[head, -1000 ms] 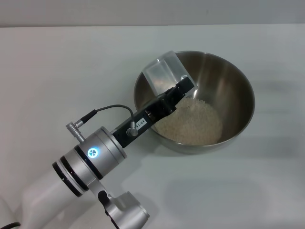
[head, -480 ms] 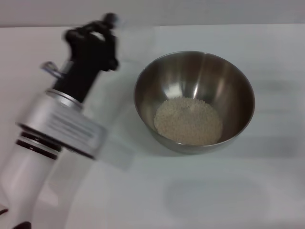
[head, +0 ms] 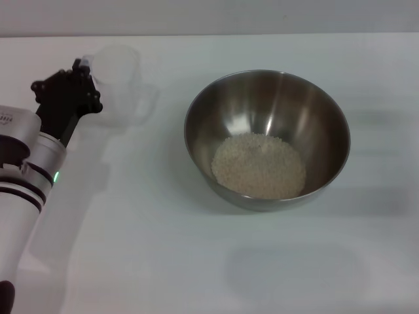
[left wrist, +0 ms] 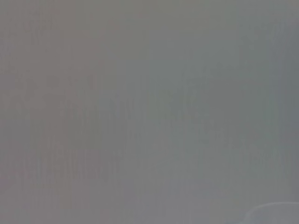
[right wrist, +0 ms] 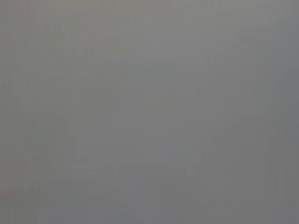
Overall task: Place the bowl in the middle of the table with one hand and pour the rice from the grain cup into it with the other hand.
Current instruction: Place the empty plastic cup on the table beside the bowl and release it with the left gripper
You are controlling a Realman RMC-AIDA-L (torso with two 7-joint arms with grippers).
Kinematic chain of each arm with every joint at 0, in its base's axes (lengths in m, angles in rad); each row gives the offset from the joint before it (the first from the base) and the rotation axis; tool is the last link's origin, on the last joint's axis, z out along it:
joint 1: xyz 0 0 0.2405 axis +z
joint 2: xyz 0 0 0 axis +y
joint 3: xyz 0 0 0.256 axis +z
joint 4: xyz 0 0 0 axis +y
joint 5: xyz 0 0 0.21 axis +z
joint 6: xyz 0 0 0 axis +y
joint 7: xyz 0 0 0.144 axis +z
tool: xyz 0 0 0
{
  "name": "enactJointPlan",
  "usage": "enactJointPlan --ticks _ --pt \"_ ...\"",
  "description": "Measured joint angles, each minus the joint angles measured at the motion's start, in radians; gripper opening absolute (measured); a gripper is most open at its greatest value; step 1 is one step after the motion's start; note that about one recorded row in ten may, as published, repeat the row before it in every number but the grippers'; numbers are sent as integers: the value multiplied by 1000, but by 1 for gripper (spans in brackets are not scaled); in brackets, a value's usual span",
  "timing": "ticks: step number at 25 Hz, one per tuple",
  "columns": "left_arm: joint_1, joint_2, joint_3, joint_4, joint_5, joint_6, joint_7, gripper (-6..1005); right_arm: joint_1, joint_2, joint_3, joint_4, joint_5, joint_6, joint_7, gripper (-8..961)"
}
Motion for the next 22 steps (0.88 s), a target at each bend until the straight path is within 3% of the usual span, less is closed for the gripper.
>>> enactJointPlan --ticks 9,22 --pt "-18 0 -19 14 -1 -125 -33 23 0 0 0 0 0 -1 0 440" --pt "-25 1 -20 26 -1 -134 -38 24 0 -2 0 0 0 -1 0 441"
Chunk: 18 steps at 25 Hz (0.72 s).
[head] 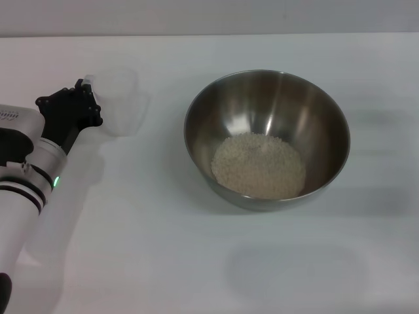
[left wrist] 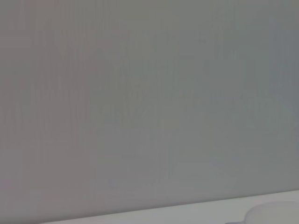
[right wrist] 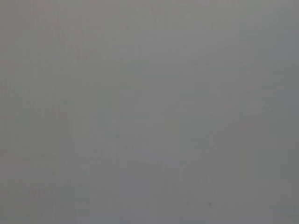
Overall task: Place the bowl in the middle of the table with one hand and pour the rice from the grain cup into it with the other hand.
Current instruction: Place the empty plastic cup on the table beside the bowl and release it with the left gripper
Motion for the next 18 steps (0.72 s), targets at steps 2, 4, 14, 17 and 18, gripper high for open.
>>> enactJointPlan --ticks 2,4,14,17,18 --pt "0 1 1 11 0 0 -4 24 0 0 1 0 0 0 0 441" --pt "0 1 1 11 0 0 -4 24 0 0 0 0 0 0 0 441" --pt "13 6 9 13 8 2 -6 182 1 0 -1 0 0 0 0 442" --pt "27 7 10 10 8 11 -6 195 3 -1 -1 0 0 0 0 442" --pt "35 7 10 7 8 16 -6 195 4 -1 -1 0 0 0 0 442"
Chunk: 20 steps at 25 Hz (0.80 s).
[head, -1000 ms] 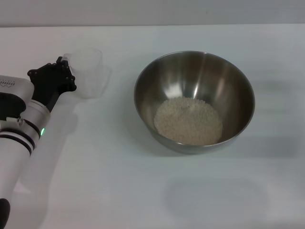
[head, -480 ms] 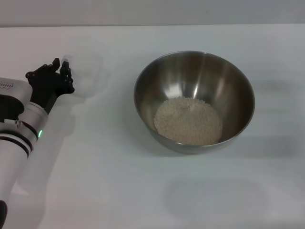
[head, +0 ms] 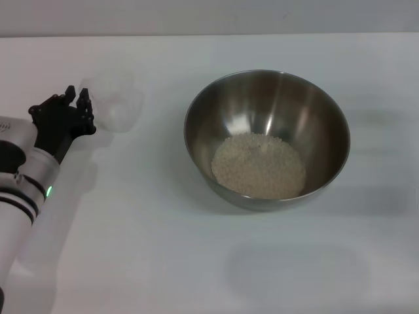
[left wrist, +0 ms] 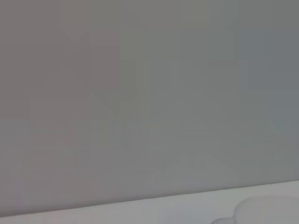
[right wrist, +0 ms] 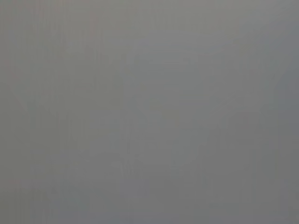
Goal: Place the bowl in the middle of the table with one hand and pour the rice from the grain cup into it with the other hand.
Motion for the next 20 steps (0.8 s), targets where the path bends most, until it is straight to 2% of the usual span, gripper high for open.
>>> enactJointPlan --ticks 3,12,17,20 --pt "26 2 1 -8 2 18 -19 197 3 -1 2 0 0 2 0 442" --pt "27 4 19 5 17 23 -118 202 12 -3 3 0 0 8 0 443" --pt "74 4 22 -3 17 98 -125 407 20 -5 3 3 0 10 -1 443" --pt "116 4 24 -2 18 201 -142 470 21 -5 3 5 0 11 -2 443"
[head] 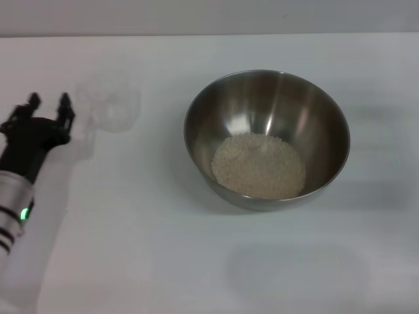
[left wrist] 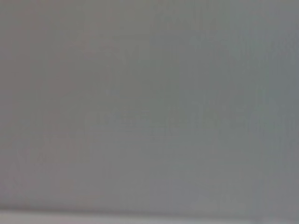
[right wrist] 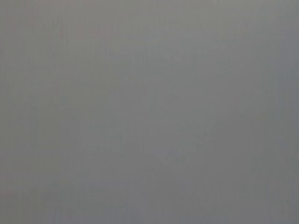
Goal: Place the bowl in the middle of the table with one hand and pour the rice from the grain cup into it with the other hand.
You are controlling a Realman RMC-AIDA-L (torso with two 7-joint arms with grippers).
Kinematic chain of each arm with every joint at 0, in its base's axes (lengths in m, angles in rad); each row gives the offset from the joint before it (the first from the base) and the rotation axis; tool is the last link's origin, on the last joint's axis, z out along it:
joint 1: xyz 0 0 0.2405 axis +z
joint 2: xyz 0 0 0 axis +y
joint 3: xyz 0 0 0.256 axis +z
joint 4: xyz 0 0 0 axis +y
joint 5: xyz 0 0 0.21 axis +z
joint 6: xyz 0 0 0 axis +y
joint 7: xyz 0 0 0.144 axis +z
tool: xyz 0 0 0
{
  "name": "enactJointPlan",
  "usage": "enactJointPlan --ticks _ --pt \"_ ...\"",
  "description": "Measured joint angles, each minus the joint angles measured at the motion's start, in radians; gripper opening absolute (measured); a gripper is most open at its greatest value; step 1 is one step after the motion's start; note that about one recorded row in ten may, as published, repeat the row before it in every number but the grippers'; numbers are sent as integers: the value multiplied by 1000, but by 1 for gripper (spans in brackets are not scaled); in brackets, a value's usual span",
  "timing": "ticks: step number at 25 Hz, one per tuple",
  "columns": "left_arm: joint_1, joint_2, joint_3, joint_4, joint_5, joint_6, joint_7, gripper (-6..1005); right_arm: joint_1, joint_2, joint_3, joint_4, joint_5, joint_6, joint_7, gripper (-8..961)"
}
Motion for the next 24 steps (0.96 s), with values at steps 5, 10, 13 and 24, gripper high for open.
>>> enactJointPlan --ticks 5,10,13,24 --pt "47 -3 3 54 59 231 -80 545 -2 9 0 2 0 6 0 444" --pt "55 -5 0 82 74 337 -118 596 -3 18 -18 4 -1 45 0 444" --pt "50 -7 -8 83 68 340 -118 676 3 18 -47 4 -3 71 0 444" --pt "44 -10 -53 77 63 347 -115 837 35 28 -39 0 7 83 -29 667"
